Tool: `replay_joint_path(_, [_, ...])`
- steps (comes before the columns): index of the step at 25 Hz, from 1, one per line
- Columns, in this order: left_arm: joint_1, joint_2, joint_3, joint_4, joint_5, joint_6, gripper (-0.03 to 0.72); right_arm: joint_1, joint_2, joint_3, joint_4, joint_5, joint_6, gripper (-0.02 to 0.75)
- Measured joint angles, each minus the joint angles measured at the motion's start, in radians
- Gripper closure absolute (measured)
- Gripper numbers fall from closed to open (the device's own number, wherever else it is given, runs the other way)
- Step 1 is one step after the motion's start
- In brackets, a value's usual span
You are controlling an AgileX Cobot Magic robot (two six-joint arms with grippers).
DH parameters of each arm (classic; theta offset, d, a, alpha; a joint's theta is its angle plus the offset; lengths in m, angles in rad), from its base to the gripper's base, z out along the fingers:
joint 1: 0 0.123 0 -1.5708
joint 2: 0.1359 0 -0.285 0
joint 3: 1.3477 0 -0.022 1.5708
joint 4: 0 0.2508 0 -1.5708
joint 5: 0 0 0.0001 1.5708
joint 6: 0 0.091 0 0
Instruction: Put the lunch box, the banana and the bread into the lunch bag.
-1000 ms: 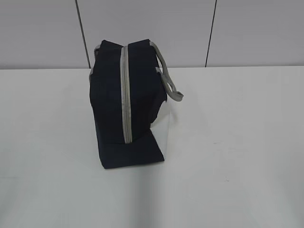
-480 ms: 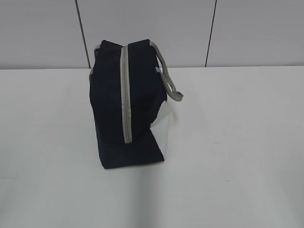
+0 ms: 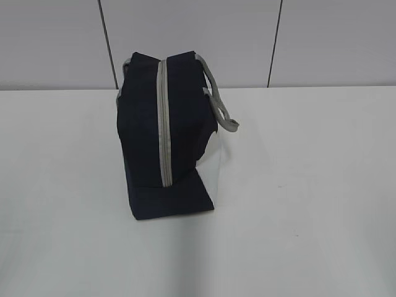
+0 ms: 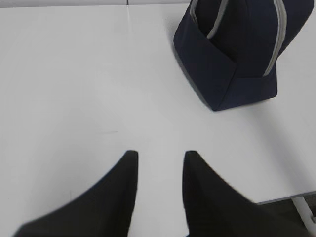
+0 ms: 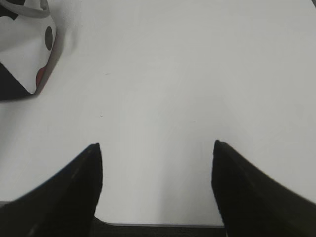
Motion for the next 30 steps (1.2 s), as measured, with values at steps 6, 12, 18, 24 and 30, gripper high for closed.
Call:
replay_joint_path(6, [0.000, 0.000, 0.000, 0.000, 0.000, 0.000, 0.452, 0.000, 0.000, 0.000, 0.000, 0.000, 0.000, 0.226])
replay_joint_path(12, [0.000, 0.000, 0.000, 0.000, 0.000, 0.000, 0.453, 0.000, 0.000, 0.000, 0.000, 0.000, 0.000, 0.226])
replay_joint_path(18, [0.000, 0.000, 0.000, 0.000, 0.000, 0.000, 0.453, 0.000, 0.000, 0.000, 0.000, 0.000, 0.000, 0.226])
replay_joint_path(24, [0.000, 0.000, 0.000, 0.000, 0.000, 0.000, 0.453, 0.000, 0.000, 0.000, 0.000, 0.000, 0.000, 0.226])
replay_joint_path(30, [0.000, 0.000, 0.000, 0.000, 0.000, 0.000, 0.453, 0.000, 0.000, 0.000, 0.000, 0.000, 0.000, 0.226])
